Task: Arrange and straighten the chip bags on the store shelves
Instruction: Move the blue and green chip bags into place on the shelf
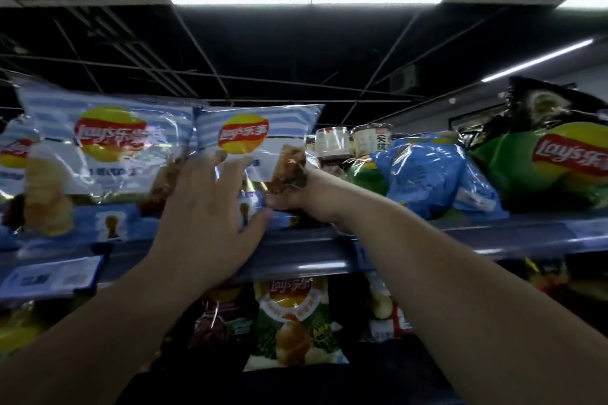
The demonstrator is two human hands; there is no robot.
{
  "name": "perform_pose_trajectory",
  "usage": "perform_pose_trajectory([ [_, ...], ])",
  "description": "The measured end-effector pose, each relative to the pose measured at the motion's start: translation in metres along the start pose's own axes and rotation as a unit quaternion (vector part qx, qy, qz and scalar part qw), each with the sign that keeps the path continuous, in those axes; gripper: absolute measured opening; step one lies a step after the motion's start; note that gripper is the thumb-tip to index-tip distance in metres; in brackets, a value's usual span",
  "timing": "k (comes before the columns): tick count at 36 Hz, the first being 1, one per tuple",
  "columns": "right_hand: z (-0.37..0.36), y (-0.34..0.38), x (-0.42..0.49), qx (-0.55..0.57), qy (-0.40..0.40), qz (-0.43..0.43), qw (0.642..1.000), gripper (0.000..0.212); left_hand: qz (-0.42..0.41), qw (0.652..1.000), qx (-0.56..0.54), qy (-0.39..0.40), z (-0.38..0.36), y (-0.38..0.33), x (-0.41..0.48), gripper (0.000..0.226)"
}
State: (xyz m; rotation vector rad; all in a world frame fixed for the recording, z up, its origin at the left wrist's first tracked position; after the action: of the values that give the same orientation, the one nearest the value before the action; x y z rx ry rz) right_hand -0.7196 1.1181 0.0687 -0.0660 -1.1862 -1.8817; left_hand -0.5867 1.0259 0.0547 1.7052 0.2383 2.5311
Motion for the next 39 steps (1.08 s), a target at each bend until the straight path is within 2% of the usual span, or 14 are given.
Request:
perform_pose_trajectory([
  [4,0.005,-0.006,-0.003,-0.022,-0.001,-0.004,1.0,0.02,0.058,0.995,-0.055,0.064,-0.02,0.003,0.009,0.065],
  [6,0.023,-0.011,-0.011,-0.06,-0.052,-0.008,0.997,0.034,0.06,0.994,-0.036,0.08,-0.024,0.003,0.01,0.063],
  [8,0.049,-0.013,-0.026,-0.084,-0.121,-0.001,0.989,0.061,0.064,0.995,-0.005,0.081,-0.026,-0.001,0.01,0.063],
  [10,0.078,-0.014,-0.047,-0.091,-0.189,0.021,0.978,0.069,0.051,0.996,0.021,0.065,-0.025,-0.01,0.012,0.063],
  [15,0.157,-0.025,-0.101,-0.135,-0.407,0.056,0.902,0.048,0.008,1.0,-0.005,0.024,-0.023,-0.048,0.029,0.06],
  [17,0.185,-0.042,-0.111,-0.172,-0.454,0.011,0.874,0.061,-0.001,0.999,-0.031,0.009,-0.024,-0.065,0.037,0.057],
  [19,0.202,-0.063,-0.111,-0.224,-0.423,-0.086,0.874,0.096,-0.005,0.997,-0.07,0.007,-0.028,-0.082,0.045,0.053],
  [22,0.203,-0.1,-0.103,-0.294,-0.28,-0.213,0.889,0.133,-0.011,0.992,-0.118,0.037,-0.039,-0.11,0.054,0.055],
  [24,0.203,-0.116,-0.102,-0.284,-0.237,-0.226,0.901,0.125,0.006,0.987,-0.145,0.065,-0.049,-0.125,0.059,0.057],
  [28,0.217,-0.121,-0.102,-0.287,-0.295,-0.135,0.901,0.066,0.033,0.97,-0.198,0.137,-0.081,-0.145,0.069,0.056],
  [31,0.23,-0.12,-0.107,-0.252,-0.348,-0.086,0.899,0.054,0.104,0.94,-0.285,0.158,-0.099,-0.149,0.078,0.053],
  [34,0.243,-0.119,-0.115,-0.105,-0.389,-0.039,0.914,0.046,0.215,0.885,-0.396,0.121,-0.112,-0.143,0.084,0.034],
  [36,0.247,-0.12,-0.119,0.028,-0.391,-0.012,0.92,0.04,0.285,0.817,-0.492,0.093,-0.124,-0.138,0.086,0.031],
  [39,0.248,-0.126,-0.114,0.194,-0.38,-0.008,0.904,0.037,0.32,0.747,-0.573,0.106,-0.134,-0.15,0.087,0.026],
])
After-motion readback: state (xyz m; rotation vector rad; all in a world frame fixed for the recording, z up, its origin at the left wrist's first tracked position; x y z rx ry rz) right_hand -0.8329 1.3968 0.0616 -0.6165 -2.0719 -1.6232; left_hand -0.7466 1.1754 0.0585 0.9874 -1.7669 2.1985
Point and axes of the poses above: each hand's wrist, its own x-axis towards the middle knuckle, its own z-axis out of the back of the hand, y = z × x, the point moved 8 cm from there along x, towards the middle knuckle, and after that the axes turned 6 degrees about -z, right-handed, at the moved point
